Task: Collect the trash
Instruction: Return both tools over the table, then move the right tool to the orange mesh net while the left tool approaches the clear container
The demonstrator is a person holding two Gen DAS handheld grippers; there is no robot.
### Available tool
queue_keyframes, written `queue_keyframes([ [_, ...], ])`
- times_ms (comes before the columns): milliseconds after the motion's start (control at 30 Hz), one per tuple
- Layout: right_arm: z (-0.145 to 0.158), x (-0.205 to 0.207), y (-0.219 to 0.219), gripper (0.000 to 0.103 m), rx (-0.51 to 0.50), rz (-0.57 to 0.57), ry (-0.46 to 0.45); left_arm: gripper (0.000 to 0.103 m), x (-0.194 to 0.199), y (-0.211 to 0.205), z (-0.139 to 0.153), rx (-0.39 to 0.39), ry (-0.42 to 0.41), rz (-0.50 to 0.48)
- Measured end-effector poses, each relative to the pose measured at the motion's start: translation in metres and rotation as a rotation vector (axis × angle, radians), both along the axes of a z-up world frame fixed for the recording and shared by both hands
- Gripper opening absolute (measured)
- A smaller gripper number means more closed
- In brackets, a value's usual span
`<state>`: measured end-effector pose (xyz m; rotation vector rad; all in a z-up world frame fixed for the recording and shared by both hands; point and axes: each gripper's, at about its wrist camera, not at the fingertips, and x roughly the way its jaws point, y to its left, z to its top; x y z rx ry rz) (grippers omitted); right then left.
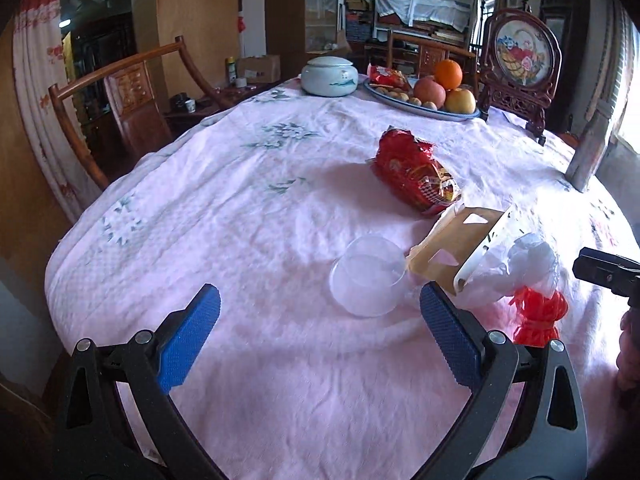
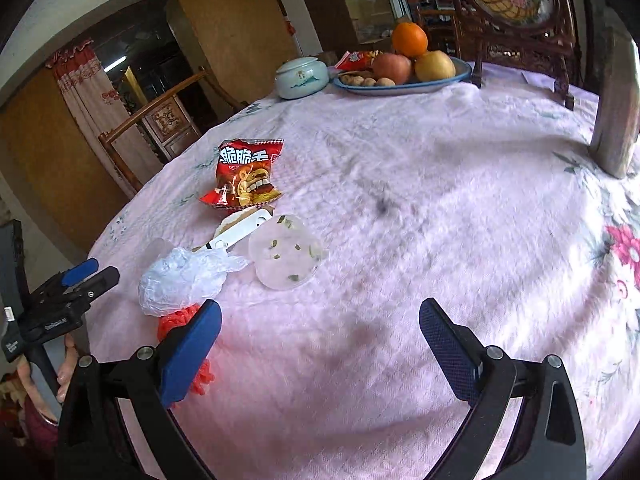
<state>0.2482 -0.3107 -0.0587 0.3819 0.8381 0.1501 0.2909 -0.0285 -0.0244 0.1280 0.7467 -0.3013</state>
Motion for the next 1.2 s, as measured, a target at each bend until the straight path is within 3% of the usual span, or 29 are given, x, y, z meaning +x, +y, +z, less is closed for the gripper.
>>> queue_keyframes([
  [133, -0.004, 0.0, -0.006, 0.097, 0.052, -0.008, 0.02, 0.096, 0.017, -0.017, -0.009, 0.022, 0.031, -0.016],
  [367, 0.0, -0.002, 0.002, 0.097, -0.034, -0.003, -0.006, 0.096, 0.044, -0.028, -0.021, 0.022, 0.124, -0.029],
  [467, 0.001, -0.003, 0.011, 0.097, -0.059, 0.027, -0.023, 0.096, 0.058, -0.022, -0.035, -0.037, 0.259, -0.055],
  [500, 0.001, -0.004, 0.014, 0.097, -0.066, 0.042, -0.028, 0.096, 0.06, -0.019, -0.036, -0.066, 0.269, -0.058],
  [1000, 0.014, -0.024, 0.087, 0.097, -0.13, 0.312, -0.107, 0.096, 0.059, -0.006, -0.034, -0.161, 0.268, -0.059],
  [1100, 0.012, -0.022, 0.095, 0.082, -0.154, 0.331, -0.084, 0.096, 0.059, -0.007, -0.034, -0.161, 0.268, -0.06],
  [1167, 0.007, -0.016, 0.087, 0.055, -0.142, 0.281, -0.036, 0.096, 0.059, -0.007, -0.034, -0.157, 0.268, -0.06],
  [1200, 0.003, -0.011, 0.077, 0.054, -0.128, 0.226, -0.009, 0.096, 0.059, -0.007, -0.034, -0.154, 0.268, -0.061],
])
